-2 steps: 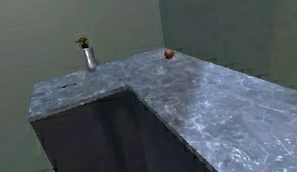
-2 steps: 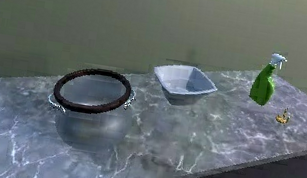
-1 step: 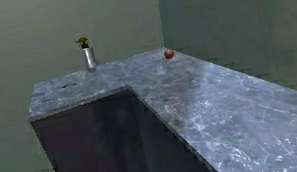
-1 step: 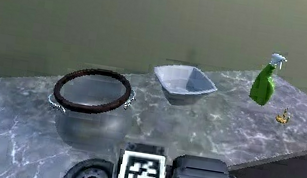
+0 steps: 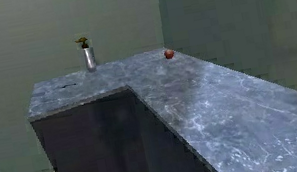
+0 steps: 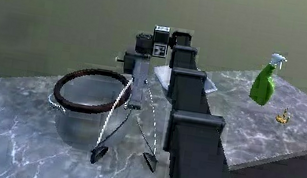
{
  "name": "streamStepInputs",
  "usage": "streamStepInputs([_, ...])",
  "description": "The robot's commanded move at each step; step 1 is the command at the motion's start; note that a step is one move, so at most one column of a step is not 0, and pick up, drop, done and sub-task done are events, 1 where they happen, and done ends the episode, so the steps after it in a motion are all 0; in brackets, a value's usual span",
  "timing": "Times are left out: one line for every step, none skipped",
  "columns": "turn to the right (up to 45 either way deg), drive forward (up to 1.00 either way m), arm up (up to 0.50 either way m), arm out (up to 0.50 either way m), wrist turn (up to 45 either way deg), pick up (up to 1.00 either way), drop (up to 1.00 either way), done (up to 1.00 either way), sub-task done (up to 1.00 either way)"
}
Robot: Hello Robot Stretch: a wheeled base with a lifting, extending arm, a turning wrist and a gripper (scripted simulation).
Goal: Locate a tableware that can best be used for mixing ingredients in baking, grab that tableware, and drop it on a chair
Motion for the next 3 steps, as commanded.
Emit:
streamStepInputs([0.0, 0.00, 0.00, 0.00, 45.0, 0.00, 0.00, 0.00, 0.00])
streamStepInputs([0.0, 0.00, 0.00, 0.00, 45.0, 0.00, 0.00, 0.00, 0.00])
streamStepInputs([0.0, 0.00, 0.00, 0.00, 45.0, 0.00, 0.00, 0.00, 0.00])
